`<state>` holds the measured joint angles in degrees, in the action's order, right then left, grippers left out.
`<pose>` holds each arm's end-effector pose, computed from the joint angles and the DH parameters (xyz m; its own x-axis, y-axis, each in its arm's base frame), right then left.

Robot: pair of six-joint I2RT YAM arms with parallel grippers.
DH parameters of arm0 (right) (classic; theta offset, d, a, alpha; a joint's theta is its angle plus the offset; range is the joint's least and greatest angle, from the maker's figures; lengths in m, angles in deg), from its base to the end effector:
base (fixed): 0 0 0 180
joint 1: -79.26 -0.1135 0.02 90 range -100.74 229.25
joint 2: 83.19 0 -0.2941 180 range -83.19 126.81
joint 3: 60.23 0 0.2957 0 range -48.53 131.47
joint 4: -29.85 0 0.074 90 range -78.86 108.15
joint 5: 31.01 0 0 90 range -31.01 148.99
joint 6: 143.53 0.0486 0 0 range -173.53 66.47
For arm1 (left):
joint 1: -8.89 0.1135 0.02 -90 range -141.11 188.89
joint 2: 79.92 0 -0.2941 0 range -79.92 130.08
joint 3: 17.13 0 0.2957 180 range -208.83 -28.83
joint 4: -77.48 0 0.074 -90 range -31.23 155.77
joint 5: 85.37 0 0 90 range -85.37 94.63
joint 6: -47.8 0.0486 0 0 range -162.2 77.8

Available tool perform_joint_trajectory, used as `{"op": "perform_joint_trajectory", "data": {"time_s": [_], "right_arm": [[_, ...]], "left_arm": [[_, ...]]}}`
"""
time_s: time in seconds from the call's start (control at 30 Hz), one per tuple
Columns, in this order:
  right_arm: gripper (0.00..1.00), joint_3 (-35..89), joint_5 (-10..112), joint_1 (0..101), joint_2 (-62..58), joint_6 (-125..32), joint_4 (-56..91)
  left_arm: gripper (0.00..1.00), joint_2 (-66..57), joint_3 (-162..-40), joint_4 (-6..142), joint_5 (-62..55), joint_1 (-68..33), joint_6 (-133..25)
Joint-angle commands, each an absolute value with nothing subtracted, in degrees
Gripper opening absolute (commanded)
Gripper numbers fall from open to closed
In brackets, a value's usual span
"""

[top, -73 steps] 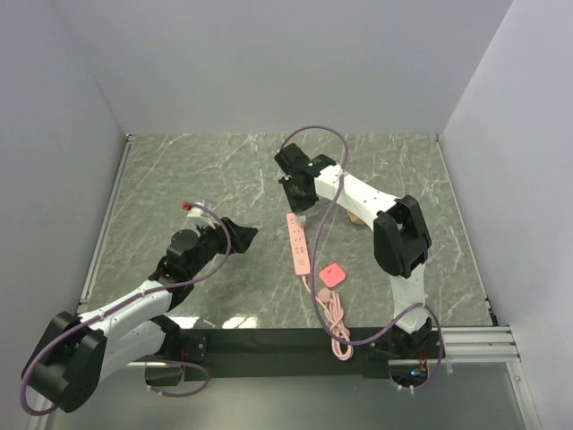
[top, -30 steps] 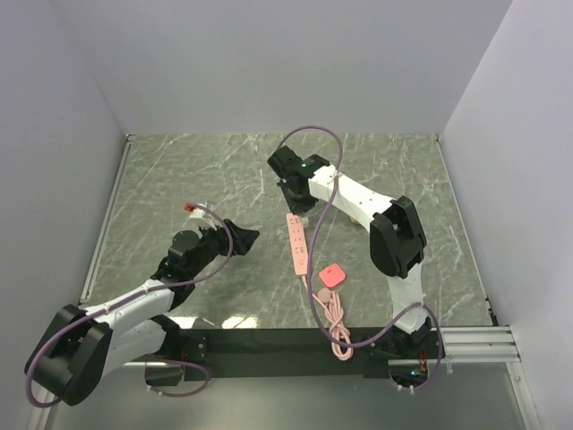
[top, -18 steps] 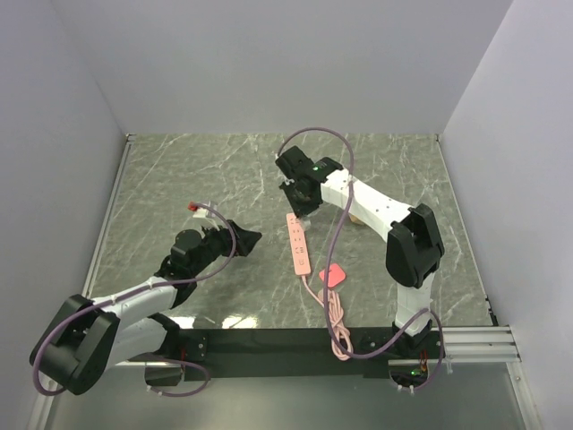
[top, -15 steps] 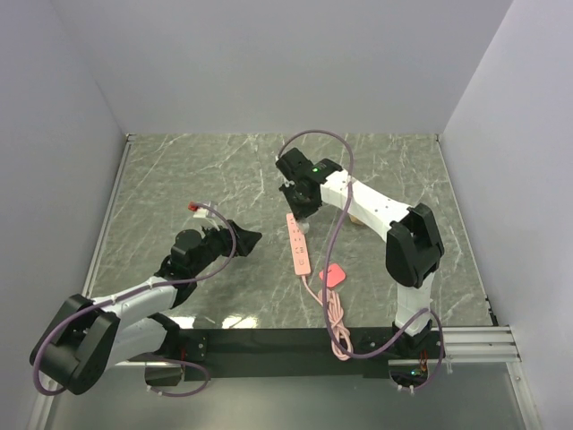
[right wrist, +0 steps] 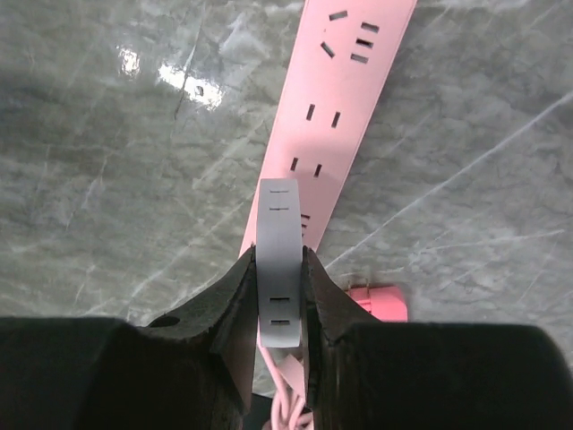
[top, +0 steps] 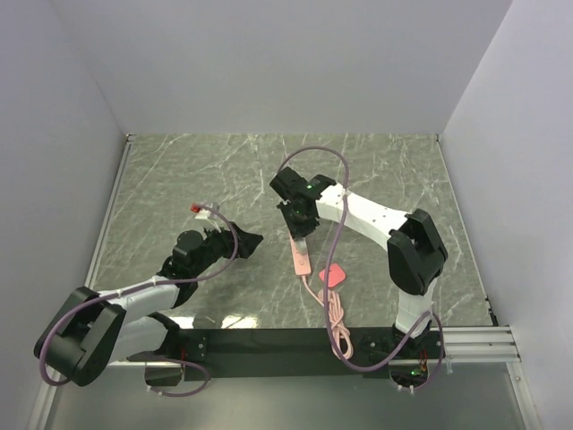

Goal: Insert the plug

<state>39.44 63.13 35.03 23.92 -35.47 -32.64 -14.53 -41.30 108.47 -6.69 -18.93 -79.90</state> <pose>0.3190 0.3056 0.2413 -0.8501 -0.3960 -0.3473 -0.4359 0.8990 0.0419 0.2075 -0.1203 0.1644 -0.5086 -0.4096 -0.7573 0.4012 0.6655 -0.6294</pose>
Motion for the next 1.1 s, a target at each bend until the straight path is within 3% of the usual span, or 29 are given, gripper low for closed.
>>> {"op": "perform_joint_trajectory", "data": {"time_s": [0.0,0.27,1.07], "right_arm": [[0.0,36.0,64.6,34.2,20.3,-32.1,-33.0],[0.0,32.9,68.6,34.1,16.0,-30.2,-33.4],[0.0,37.3,68.5,34.2,19.9,-29.5,-31.6]], "left_arm": [[0.86,-13.4,-40.9,113.3,-9.0,-18.6,-80.6],[0.85,-11.9,-41.0,113.8,-8.6,-18.6,-80.4],[0.85,-10.4,-41.3,114.4,-8.9,-18.5,-80.3]]}}
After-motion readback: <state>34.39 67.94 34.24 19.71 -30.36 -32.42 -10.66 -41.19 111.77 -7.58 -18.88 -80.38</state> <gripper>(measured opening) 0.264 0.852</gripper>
